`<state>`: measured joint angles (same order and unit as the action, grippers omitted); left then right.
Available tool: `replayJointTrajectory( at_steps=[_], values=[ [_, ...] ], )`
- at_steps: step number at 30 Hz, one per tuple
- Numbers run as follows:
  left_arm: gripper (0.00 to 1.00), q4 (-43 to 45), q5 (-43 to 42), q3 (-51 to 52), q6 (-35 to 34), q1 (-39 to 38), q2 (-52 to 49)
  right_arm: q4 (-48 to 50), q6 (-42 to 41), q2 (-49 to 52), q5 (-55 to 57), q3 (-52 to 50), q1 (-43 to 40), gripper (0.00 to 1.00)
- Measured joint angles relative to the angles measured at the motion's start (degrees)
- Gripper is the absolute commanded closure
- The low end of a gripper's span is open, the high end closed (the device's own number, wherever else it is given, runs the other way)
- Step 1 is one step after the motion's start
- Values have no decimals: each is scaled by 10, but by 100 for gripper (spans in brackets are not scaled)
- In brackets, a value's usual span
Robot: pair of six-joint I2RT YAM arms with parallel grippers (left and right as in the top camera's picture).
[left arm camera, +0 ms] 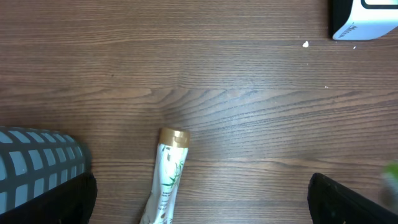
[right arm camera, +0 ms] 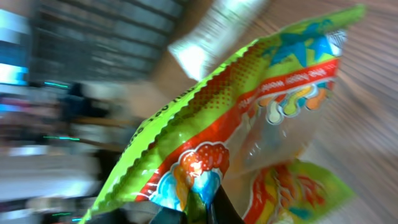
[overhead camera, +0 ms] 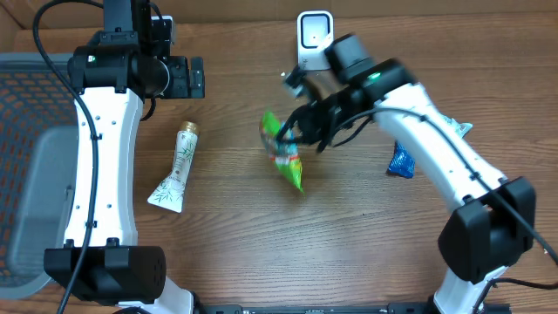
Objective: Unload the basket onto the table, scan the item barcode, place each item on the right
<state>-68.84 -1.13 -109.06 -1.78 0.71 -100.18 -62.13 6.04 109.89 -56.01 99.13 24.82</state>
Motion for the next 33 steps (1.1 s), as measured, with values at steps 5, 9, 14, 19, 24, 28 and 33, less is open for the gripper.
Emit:
replayJointTrajectory(
  at_steps=[5, 9, 14, 19, 24, 28, 33],
  values=[
    [0, 0, 0, 0, 0, 0, 0, 61, 6, 37, -177, -48, -38, 96],
    [0, 0, 0, 0, 0, 0, 0, 107, 7, 106, -252, -79, -38, 96],
    [0, 0, 0, 0, 0, 0, 0, 138, -3, 173, -235, -92, -42, 96],
    [0, 0, 0, 0, 0, 0, 0, 164, -51, 180, -119, -92, -57, 96],
    [0, 0, 0, 0, 0, 0, 0, 166, -90, 180, 15, -92, -76, 60],
    [0, 0, 0, 0, 0, 0, 0, 150, -112, 180, 128, -90, -94, 45],
    [0, 0, 0, 0, 0, 0, 0, 68, -118, 180, 243, -45, -114, 39]
  ],
)
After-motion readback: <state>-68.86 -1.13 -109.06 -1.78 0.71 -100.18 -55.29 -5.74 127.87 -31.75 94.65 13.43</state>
